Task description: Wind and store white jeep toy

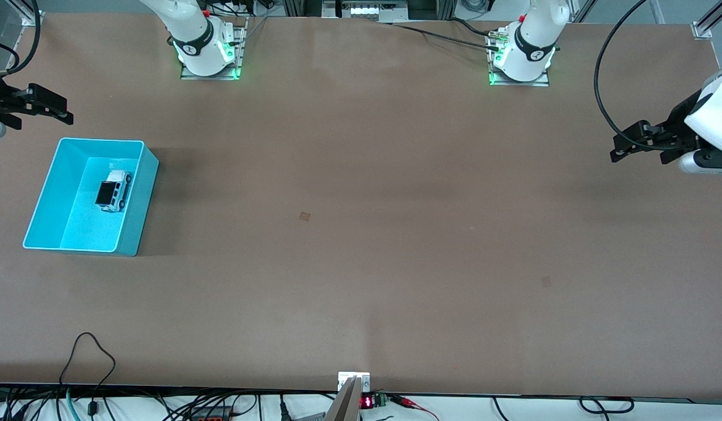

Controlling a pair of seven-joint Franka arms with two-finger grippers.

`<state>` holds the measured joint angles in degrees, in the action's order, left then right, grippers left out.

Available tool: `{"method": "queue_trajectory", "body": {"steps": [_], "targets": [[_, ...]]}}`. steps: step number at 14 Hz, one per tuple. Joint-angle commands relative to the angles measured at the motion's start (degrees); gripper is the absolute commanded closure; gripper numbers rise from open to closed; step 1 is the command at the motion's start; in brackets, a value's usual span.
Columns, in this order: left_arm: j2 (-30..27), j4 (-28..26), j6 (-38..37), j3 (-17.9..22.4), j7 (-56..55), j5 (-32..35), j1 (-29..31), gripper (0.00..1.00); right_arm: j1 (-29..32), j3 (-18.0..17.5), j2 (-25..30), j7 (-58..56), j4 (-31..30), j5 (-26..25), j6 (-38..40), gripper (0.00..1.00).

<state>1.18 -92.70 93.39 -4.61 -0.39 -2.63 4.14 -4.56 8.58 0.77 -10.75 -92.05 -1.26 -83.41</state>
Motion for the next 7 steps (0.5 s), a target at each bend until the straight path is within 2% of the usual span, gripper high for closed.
{"method": "queue_trajectory", "body": {"steps": [1, 7], "targets": [[-0.56, 0.42, -0.84, -0.31, 0.56, 0.08, 0.52, 0.00, -0.19, 0.21, -0.06, 0.64, 0.03, 0.65, 0.61, 0.00], [-0.65, 0.33, -0.93, -0.40, 0.56, 0.17, 0.52, 0.00, -0.10, 0.21, -0.24, 0.82, 0.03, 0.56, 0.26, 0.00]]}}
